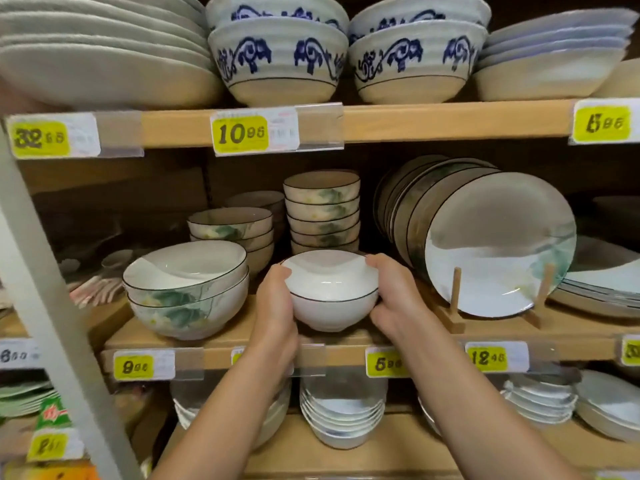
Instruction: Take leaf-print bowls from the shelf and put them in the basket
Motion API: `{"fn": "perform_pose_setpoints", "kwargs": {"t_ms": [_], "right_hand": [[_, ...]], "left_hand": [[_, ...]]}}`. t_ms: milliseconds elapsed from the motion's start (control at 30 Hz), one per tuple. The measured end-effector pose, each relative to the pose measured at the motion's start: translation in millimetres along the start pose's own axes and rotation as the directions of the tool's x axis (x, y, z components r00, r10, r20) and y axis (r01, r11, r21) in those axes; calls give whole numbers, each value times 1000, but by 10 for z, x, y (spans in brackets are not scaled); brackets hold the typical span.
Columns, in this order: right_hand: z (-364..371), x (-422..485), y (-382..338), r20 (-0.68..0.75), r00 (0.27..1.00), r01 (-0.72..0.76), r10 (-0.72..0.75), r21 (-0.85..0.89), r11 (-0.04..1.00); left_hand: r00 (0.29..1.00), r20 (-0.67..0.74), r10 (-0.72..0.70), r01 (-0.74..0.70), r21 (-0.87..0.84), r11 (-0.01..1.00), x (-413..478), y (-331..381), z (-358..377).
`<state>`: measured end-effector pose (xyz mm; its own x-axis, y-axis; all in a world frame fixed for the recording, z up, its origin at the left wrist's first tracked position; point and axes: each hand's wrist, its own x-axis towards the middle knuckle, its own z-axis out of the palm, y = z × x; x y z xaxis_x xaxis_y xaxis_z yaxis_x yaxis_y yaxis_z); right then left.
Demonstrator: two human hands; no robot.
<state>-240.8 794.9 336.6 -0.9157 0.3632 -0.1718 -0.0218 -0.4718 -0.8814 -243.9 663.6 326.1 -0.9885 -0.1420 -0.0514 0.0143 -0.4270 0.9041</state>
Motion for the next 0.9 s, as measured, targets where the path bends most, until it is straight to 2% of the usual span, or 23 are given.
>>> {"fn": "perform_pose_setpoints", "kwargs": {"t_ms": [300,633,767,900], "right_hand": [[-44,373,71,86,995,-41,43,-31,999],[-67,411,143,122,992,26,-18,-57,998],[-114,409,176,195,981,14,-13,-5,1000],[-140,420,215,191,980,46,-47,9,999]], "left_hand": [[999,-54,7,-6,12,1000,130,-130,77],[997,81,-15,15,-10,1000,209,-119,-19],[993,121,-7,11,-37,999,237,-142,-69],[986,164,-29,37,-43,998,267,-149,-101]]}}
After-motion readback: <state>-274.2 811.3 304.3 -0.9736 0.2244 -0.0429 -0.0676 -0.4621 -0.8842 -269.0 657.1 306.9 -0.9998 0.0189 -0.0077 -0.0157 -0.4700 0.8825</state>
